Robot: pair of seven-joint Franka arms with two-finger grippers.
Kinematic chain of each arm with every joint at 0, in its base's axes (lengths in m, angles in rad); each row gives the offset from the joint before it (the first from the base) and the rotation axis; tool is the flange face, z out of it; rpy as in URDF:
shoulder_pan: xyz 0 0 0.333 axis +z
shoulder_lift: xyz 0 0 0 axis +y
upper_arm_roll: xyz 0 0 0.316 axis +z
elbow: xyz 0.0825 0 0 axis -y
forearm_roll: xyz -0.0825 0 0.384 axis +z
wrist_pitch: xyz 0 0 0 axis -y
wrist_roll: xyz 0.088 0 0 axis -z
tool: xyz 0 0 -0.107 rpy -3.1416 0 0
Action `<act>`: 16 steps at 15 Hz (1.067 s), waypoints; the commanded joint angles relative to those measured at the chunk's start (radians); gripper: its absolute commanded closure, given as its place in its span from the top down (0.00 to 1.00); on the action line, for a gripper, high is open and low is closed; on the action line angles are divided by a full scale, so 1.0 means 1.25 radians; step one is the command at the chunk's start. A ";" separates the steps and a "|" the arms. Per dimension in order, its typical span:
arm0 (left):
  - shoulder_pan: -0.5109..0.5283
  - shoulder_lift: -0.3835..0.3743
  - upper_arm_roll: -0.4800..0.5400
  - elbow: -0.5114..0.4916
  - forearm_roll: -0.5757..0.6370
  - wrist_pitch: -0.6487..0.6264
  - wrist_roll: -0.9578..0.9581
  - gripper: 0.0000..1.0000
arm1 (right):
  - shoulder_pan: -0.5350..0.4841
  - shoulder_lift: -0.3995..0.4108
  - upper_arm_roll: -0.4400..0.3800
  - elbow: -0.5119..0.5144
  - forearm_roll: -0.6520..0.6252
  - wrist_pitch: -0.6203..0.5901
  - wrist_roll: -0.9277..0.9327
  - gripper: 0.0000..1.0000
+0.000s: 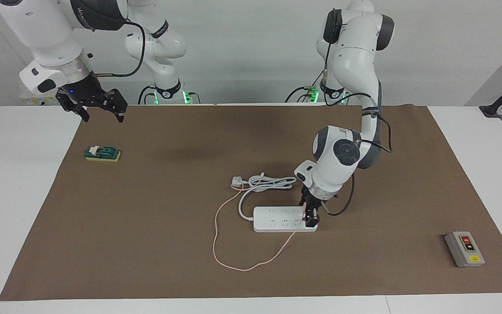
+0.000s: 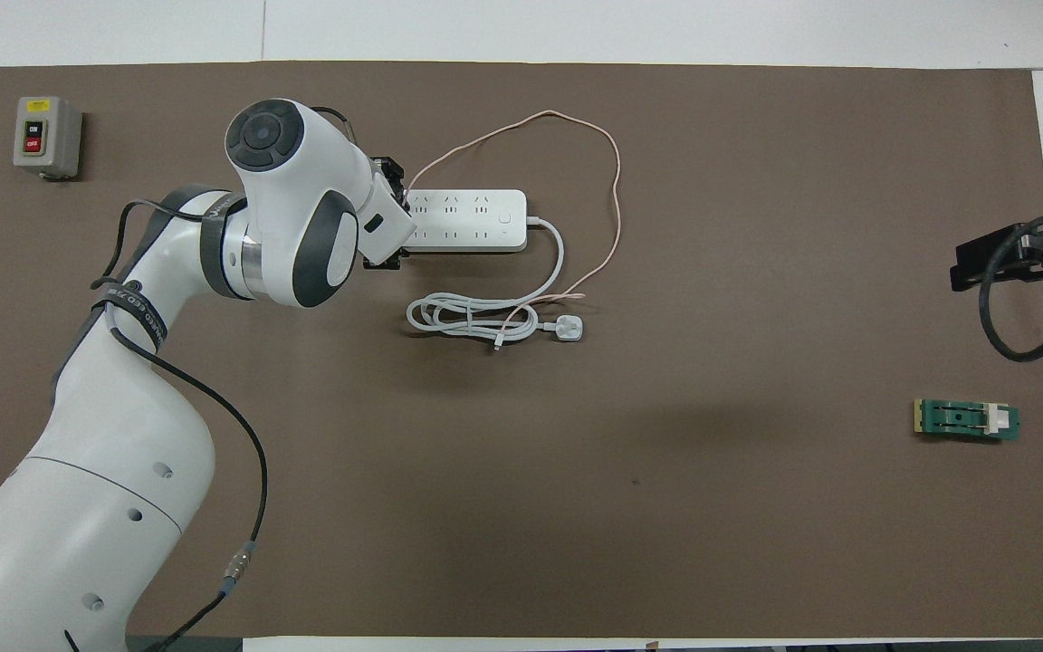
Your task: Plug charger into power strip
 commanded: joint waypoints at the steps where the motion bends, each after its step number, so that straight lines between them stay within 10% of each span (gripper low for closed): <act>1: 0.001 0.000 0.009 0.006 -0.009 0.003 -0.005 1.00 | -0.009 -0.021 0.011 -0.023 -0.010 0.000 0.012 1.00; 16: 0.164 -0.341 0.027 0.002 -0.008 -0.510 -0.582 1.00 | -0.010 -0.021 0.011 -0.022 -0.010 0.001 0.012 1.00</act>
